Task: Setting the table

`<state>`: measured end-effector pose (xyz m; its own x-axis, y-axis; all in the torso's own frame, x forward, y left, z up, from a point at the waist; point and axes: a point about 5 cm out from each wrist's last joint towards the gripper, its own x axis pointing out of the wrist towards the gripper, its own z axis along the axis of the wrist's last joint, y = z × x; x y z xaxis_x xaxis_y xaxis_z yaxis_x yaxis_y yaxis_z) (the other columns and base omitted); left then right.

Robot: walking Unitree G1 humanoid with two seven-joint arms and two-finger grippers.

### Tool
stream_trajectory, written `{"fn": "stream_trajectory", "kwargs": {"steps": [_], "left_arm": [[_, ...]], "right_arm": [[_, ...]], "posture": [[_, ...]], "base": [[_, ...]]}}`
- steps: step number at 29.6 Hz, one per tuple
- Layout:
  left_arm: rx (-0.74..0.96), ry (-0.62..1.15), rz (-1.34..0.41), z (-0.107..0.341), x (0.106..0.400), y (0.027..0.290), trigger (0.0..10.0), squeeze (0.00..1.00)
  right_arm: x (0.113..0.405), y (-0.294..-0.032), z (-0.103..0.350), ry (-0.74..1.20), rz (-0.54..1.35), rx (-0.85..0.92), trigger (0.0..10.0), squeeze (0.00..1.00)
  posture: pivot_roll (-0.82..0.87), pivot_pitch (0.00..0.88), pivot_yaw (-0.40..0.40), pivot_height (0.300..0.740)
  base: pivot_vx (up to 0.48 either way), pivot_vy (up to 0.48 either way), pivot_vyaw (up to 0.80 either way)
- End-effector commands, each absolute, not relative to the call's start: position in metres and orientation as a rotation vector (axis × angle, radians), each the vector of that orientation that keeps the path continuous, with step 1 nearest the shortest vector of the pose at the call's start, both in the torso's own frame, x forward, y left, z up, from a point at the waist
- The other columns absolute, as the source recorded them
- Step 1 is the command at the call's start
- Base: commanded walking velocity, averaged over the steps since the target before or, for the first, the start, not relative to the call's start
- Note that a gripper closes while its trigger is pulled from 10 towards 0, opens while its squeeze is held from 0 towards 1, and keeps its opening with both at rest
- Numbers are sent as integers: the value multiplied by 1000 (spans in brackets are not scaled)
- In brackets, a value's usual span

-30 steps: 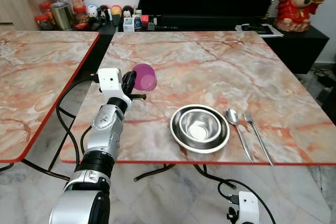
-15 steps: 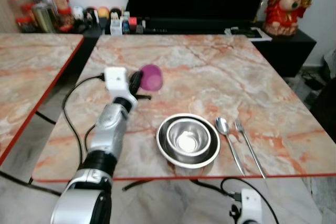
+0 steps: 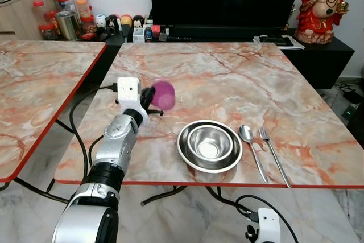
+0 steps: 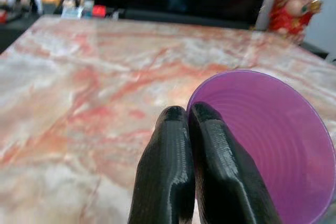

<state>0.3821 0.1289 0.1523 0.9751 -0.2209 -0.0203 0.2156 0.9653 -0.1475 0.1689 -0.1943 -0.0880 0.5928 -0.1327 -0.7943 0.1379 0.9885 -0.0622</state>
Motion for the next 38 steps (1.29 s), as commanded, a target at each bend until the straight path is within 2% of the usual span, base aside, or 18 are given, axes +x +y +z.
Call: {"fn": "stream_trajectory", "kwargs": {"steps": [1, 8, 11, 25, 26, 37, 38], "left_arm": [[-128, 60, -218, 161, 389, 124, 10000, 0], [-147, 130, -242, 164, 393, 113, 10000, 0], [-119, 220, -263, 154, 392, 109, 10000, 0], [-83, 267, -237, 148, 391, 113, 10000, 0], [-81, 274, -239, 148, 391, 113, 10000, 153], [-77, 285, -249, 147, 391, 111, 10000, 137], [-75, 286, -254, 147, 391, 111, 10000, 1000]], "right_arm": [[171, -193, -87, 907, -154, 4, 10000, 0], [168, -195, -88, 914, -164, 5, 10000, 0], [167, -194, -88, 916, -165, 5, 10000, 0], [169, -194, -88, 914, -162, 2, 10000, 0], [169, -194, -88, 913, -162, 2, 10000, 0], [167, -194, -89, 920, -162, 4, 10000, 0], [167, -193, -89, 919, -162, 5, 10000, 0]], "posture": [[-1, 0, -20, 736], [-8, 0, -14, 736], [-8, 0, -13, 736], [-6, 0, -17, 736], [-6, 0, -17, 736], [-6, 0, -14, 736], [-6, 0, -14, 736]], "base": [[0, 0, 0], [0, 0, 0], [0, 0, 0], [0, 0, 0], [0, 0, 0], [0, 0, 0], [0, 0, 0]]}}
